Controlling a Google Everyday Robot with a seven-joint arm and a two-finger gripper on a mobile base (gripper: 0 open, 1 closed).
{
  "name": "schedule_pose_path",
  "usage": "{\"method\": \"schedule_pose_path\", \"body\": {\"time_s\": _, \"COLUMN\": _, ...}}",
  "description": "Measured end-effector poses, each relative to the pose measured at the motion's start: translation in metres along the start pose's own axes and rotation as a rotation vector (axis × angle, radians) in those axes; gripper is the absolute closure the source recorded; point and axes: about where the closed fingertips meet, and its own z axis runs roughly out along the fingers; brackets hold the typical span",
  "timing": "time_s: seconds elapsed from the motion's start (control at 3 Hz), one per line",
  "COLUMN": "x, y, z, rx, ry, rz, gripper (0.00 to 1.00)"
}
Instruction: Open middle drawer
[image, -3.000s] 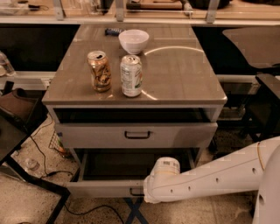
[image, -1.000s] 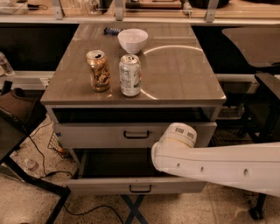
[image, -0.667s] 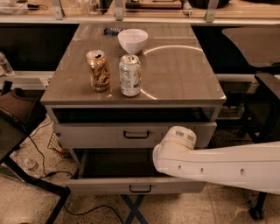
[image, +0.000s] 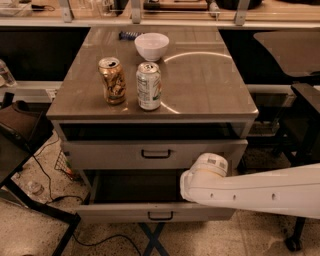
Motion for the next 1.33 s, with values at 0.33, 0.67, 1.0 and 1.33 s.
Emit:
{"method": "schedule_pose_path", "body": {"time_s": 0.33, "x": 0.004, "y": 0.010, "z": 0.026, "rx": -0.007, "ry": -0.043, "rz": 0.033, "gripper": 1.00}}
{"method": "schedule_pose_path", "body": {"time_s": 0.67, "x": 0.005, "y": 0.017, "z": 0.042, "rx": -0.012, "ry": -0.073, "rz": 0.056, "gripper": 1.00}}
{"method": "schedule_pose_path", "body": {"time_s": 1.0, "x": 0.003, "y": 0.015, "z": 0.056, "rx": 0.000, "ry": -0.105, "rz": 0.067, "gripper": 1.00}}
{"method": "schedule_pose_path", "body": {"time_s": 1.33, "x": -0.003, "y": 0.005, "z": 0.065, "rx": 0.018, "ry": -0.128, "rz": 0.062, "gripper": 1.00}}
